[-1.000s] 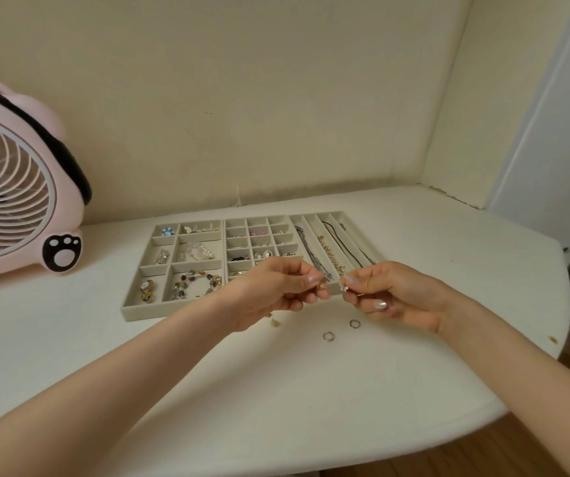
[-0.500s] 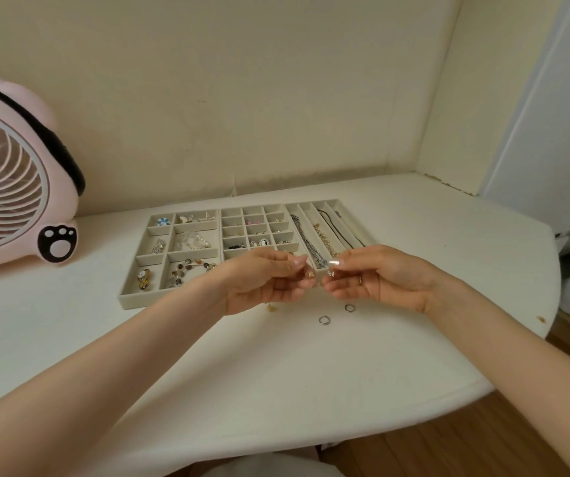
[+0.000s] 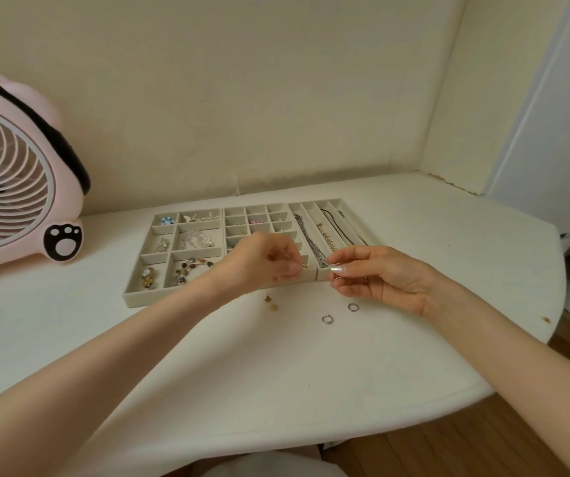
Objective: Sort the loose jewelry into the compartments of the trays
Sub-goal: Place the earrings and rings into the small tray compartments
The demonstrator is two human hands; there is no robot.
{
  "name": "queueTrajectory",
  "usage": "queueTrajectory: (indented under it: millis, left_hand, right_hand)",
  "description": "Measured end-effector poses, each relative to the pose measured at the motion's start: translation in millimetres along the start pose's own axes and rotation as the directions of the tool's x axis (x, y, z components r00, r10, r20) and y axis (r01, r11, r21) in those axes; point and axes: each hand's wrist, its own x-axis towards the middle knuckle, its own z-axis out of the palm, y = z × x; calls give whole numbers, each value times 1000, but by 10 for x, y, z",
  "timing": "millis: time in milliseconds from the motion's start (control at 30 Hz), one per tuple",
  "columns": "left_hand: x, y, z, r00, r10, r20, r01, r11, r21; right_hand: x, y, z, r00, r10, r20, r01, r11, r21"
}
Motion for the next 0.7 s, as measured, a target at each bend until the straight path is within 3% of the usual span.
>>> queueTrajectory:
  millis: [100,233,533,700]
  left_hand:
    - [-20,-23,120,988,148,52,-157,947,281]
    - [-49,-76,270,965,247,91,-262,855,448]
    - [-45,-140,282,924,376,64,-351,773,529]
    - [-84,-150,144,919,393,-16,-334,803,494]
  right_hand:
    - [2,16,5,1000,-4,6,4,999,35]
    - [-2,23,18,1000,-22,-9,22,998,66]
    - [-24,38,11,995,-59,-80,58,998,-8]
    - [-12,60,4,992,-80,-99,81,997,5]
